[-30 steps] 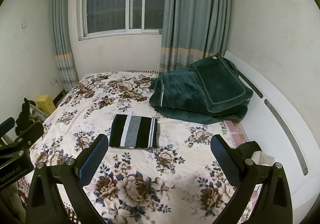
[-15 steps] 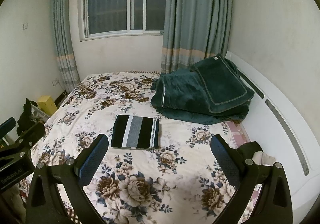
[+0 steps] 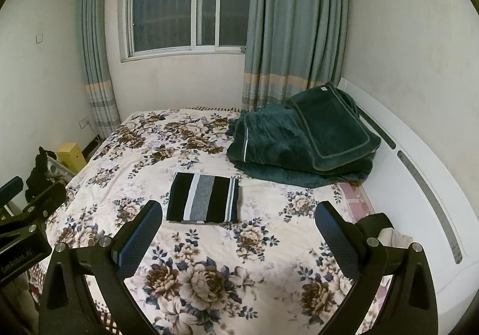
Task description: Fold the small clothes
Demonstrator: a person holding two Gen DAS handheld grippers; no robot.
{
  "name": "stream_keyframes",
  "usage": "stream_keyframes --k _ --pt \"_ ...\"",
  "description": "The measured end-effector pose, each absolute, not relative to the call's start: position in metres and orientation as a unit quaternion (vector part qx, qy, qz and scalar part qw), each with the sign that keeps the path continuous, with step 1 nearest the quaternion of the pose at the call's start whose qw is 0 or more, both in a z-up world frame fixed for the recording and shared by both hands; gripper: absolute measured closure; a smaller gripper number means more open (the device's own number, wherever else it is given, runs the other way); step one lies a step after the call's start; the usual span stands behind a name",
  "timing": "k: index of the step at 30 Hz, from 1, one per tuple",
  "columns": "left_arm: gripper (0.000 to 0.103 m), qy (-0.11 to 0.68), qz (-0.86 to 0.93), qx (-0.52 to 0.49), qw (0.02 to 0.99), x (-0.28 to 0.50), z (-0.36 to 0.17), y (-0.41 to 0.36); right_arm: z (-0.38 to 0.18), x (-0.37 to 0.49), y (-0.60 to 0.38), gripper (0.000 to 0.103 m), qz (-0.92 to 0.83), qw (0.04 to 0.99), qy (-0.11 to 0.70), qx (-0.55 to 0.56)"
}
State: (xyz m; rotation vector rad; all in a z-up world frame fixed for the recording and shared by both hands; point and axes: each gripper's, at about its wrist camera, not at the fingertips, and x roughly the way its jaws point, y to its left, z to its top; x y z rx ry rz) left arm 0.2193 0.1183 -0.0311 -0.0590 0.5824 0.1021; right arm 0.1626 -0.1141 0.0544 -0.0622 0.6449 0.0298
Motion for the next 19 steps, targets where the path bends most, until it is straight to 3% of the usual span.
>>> stream_keyframes --k 19 --pt "0.000 0.281 0.056 -0.033 0.958 0.2158 -0.0282 0.1157 0.0540 0.1608 -0.1125 0.000 0.015 0.948 0.316 -0.031"
